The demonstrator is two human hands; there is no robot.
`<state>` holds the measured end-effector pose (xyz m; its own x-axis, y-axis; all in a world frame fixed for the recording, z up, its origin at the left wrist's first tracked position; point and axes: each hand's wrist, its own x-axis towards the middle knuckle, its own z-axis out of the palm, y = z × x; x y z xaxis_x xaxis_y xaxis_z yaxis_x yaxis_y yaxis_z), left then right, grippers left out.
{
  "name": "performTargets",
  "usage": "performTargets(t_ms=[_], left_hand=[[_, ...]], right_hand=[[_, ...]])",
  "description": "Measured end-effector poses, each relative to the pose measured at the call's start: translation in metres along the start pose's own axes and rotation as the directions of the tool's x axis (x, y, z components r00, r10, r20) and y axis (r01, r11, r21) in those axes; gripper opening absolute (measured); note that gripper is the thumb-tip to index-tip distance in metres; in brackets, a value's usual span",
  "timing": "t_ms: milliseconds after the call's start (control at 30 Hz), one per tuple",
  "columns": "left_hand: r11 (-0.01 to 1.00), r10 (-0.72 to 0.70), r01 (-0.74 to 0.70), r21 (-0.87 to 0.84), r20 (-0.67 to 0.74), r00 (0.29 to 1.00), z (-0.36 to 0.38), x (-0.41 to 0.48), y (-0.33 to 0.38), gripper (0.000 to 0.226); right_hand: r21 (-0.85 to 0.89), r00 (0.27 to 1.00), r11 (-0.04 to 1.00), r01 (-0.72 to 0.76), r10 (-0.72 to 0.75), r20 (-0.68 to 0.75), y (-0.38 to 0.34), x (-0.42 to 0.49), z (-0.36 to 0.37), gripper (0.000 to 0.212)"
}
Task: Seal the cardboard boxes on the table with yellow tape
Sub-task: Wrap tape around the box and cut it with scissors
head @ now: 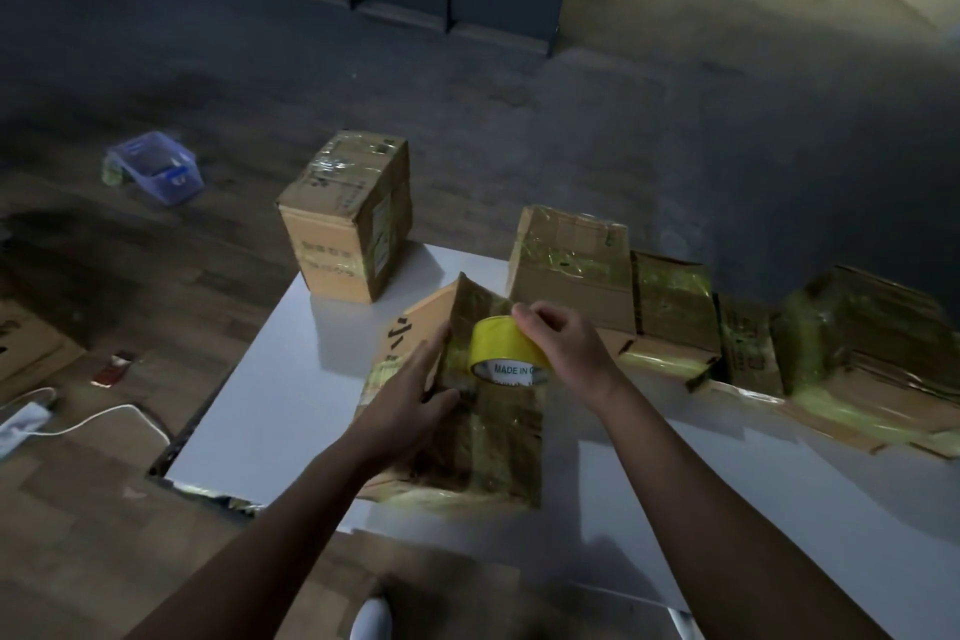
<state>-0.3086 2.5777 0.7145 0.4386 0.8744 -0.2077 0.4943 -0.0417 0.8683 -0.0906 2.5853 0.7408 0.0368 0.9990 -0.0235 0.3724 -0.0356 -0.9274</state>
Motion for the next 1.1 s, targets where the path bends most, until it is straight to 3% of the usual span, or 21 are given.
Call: performTargets(t_ms=[100,167,300,400,467,533,667,767,933,1100], left_hand=[[0.992,0.001,-0.003,-0.124,-0.018,1.0,-0.005,-0.002,-0.013,0.069],[0.993,-0.018,0.013,-0.12,-0.042,0.999,-0.002,-0.003,-0.02,0.074],[0.977,0.155,-0.136,0.163,-0.109,0.982,0.013,-0.003,-0.026,0.075],[0.956,0.2,-0.14,0.258,-0.222,0.954,0.021,-0.006,-0.021,0.071],[0.921,0.179,-0.111,0.372,-0.154,0.972,0.027,-0.006,-0.021,0.074],[0.851,0.066,-0.03,0.524,-0.05,0.997,0.033,-0.004,-0.029,0.082],[0.644,-0.012,0.028,0.764,-0.026,1.0,0.039,-0.001,-0.029,0.072],[0.602,-0.008,0.035,0.798,-0.038,0.999,0.038,0.0,-0.027,0.073],[0.578,-0.042,0.033,0.815,-0.011,0.999,0.036,-0.002,-0.017,0.088],[0.572,-0.007,0.006,0.82,-0.003,1.0,0.041,0.01,0.0,0.072]], right_hand=[[0.018,1.0,1.0,0.011,-0.011,-0.025,-0.003,0.004,0.009,0.035],[-0.029,1.0,0.999,0.017,-0.017,0.005,-0.004,0.005,0.014,0.035],[-0.151,0.999,0.988,0.042,-0.037,0.037,-0.004,0.003,0.027,0.042],[-0.203,0.999,0.978,0.046,-0.049,-0.007,-0.005,0.006,0.033,0.042],[-0.237,0.999,0.971,0.038,-0.044,-0.021,-0.005,0.006,0.034,0.041],[-0.277,0.999,0.96,0.032,-0.036,-0.01,-0.006,0.006,0.034,0.044],[-0.393,0.999,0.919,0.029,-0.016,0.036,-0.011,0.01,0.034,0.062],[-0.482,0.997,0.875,0.051,-0.019,0.07,-0.019,0.01,0.027,0.055],[-0.619,0.999,0.785,-0.031,0.046,0.008,-0.015,-0.003,-0.013,0.05],[-0.642,1.0,0.767,0.026,-0.031,0.003,-0.012,-0.003,-0.006,0.054]])
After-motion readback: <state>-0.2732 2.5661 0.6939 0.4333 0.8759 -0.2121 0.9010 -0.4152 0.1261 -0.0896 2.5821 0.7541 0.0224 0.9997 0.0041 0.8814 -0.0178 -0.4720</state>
